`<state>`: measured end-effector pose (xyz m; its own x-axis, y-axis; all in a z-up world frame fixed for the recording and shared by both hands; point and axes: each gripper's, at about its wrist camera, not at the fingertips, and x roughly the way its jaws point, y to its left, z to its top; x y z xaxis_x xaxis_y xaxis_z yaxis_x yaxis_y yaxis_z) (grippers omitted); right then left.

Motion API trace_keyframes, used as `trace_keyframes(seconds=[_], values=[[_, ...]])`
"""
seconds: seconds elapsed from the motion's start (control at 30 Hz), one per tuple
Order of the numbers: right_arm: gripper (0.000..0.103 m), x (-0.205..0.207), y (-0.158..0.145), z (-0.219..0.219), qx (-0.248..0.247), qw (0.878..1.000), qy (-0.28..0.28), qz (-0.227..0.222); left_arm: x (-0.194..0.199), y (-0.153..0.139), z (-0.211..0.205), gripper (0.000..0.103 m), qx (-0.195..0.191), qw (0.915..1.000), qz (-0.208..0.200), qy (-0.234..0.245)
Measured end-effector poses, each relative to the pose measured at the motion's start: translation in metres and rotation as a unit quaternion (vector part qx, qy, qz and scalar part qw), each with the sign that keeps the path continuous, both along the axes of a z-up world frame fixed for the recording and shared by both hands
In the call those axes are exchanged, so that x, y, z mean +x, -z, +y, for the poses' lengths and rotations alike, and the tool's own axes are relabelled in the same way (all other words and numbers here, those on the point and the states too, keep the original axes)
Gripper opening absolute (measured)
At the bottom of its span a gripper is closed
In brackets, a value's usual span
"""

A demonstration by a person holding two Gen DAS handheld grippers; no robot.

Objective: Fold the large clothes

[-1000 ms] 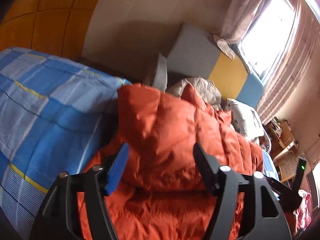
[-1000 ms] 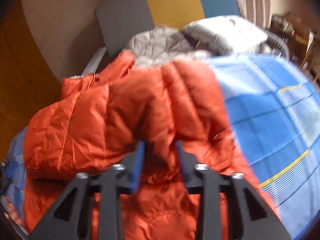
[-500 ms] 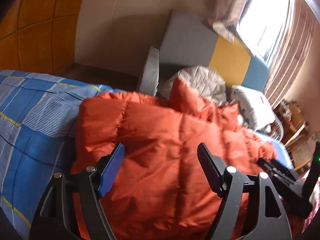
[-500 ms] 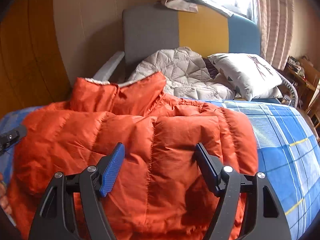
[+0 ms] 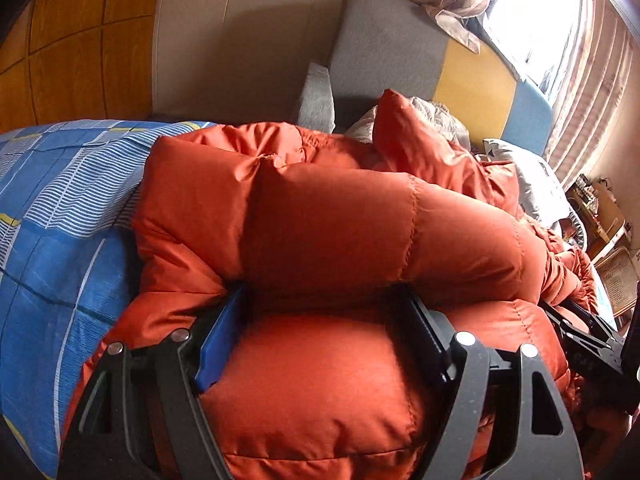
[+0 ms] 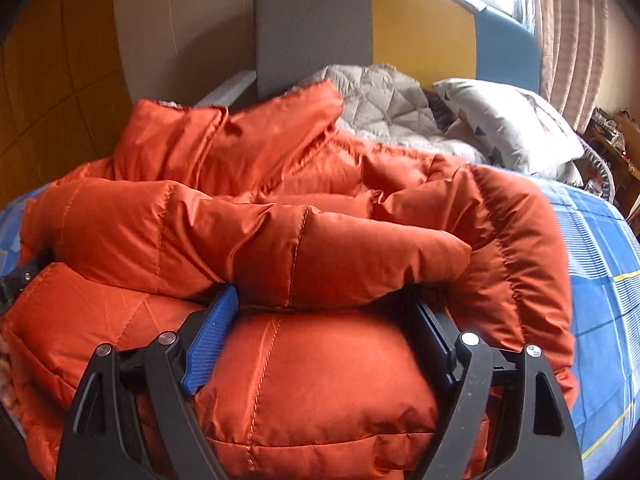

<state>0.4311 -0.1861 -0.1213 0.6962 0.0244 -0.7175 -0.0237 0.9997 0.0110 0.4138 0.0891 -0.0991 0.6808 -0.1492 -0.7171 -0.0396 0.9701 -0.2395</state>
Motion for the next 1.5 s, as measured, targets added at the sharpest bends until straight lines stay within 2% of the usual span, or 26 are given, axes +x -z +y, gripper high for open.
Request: trace_keyframes(seconds=[0.17, 0.27, 0.37, 0.47, 0.6, 0.83, 1.07, 1.17, 1.27, 1.33, 1.5], values=[[0.081, 0.004, 0.005, 0.002, -0.01, 1.0, 0.0, 0.011, 0.002, 0.0, -0.004, 0.075, 0.02, 0.9998, 0.007, -0.003], [0.081, 0.005, 0.005, 0.003, -0.015, 1.0, 0.001, 0.011, -0.01, -0.019, -0.014, 0.074, 0.061, 0.9979, -0.004, -0.021], [0.081, 0.004, 0.006, 0.003, -0.015, 1.0, 0.001, 0.009, -0.021, -0.042, -0.026, 0.075, 0.042, 0.9984, -0.037, -0.007], [0.081, 0.004, 0.006, 0.004, -0.016, 1.0, 0.002, 0.007, -0.016, -0.049, -0.047, 0.075, 0.043, 0.9979, -0.042, 0.023], [0.081, 0.002, 0.006, 0.004, -0.015, 1.0, 0.002, 0.005, 0.001, -0.034, -0.075, 0.076, 0.063, 0.9965, -0.028, 0.047], [0.082, 0.001, 0.007, 0.003, -0.009, 1.0, 0.001, 0.002, 0.009, -0.006, -0.077, 0.081, 0.069, 0.9968, -0.011, 0.04], [0.082, 0.002, 0.005, 0.002, -0.009, 1.0, 0.001, 0.002, 0.009, -0.007, -0.079, 0.082, 0.077, 0.9962, -0.006, 0.04], [0.083, 0.003, 0.003, 0.003, -0.012, 1.0, 0.0, 0.004, -0.008, -0.021, -0.072, 0.085, 0.072, 0.9969, -0.011, 0.03], [0.084, 0.001, -0.001, 0.004, -0.016, 1.0, -0.003, 0.006, -0.043, -0.041, -0.064, 0.088, 0.074, 0.9962, -0.034, 0.033], [0.089, -0.003, -0.006, 0.005, -0.021, 1.0, -0.008, 0.012, -0.063, -0.049, -0.057, 0.089, 0.081, 0.9952, -0.043, 0.034], [0.092, -0.03, -0.026, -0.005, 0.005, 0.999, -0.031, 0.022, -0.109, -0.061, -0.039, 0.089, 0.083, 0.9937, -0.058, 0.048]])
